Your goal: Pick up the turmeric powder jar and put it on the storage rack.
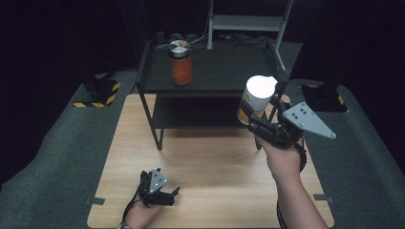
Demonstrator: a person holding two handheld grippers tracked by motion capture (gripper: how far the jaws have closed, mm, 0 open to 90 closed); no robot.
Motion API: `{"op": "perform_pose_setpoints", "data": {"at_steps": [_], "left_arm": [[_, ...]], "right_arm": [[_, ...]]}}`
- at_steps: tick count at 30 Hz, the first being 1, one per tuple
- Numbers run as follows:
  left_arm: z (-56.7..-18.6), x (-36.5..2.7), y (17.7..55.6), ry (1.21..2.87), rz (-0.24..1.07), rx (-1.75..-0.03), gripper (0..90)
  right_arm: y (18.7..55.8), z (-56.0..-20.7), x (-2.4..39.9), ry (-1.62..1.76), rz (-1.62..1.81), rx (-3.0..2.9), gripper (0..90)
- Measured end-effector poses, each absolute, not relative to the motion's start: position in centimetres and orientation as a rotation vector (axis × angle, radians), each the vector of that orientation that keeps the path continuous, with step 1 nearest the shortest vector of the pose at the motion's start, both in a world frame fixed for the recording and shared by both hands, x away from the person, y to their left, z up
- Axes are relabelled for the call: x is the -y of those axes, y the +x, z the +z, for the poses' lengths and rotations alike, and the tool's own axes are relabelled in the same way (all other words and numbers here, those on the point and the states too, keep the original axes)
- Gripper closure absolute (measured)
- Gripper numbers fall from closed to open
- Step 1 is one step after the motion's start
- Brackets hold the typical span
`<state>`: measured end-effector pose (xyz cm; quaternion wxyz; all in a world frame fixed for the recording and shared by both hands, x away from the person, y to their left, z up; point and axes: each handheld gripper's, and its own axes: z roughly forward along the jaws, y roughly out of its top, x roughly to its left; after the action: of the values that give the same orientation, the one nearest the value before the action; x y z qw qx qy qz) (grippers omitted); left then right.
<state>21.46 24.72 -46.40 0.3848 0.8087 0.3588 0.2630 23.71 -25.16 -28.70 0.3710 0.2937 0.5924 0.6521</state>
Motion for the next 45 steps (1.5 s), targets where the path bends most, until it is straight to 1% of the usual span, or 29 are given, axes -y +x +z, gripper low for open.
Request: {"op": "perform_pose_setpoints", "data": {"at_steps": [19,45], "left_arm": [[-46.4,-24.8,21.5,2.055,0.664,-0.916,1.0],[-46.4,-25.0,21.7,2.055,0.648,-0.913,0.9]], "right_arm": [[26.4,-25.4,23.6,0.758,1.642,-1.485,30.1],[30.9,-24.4,21.4,0.826,1.590,-1.455,30.1]]}}
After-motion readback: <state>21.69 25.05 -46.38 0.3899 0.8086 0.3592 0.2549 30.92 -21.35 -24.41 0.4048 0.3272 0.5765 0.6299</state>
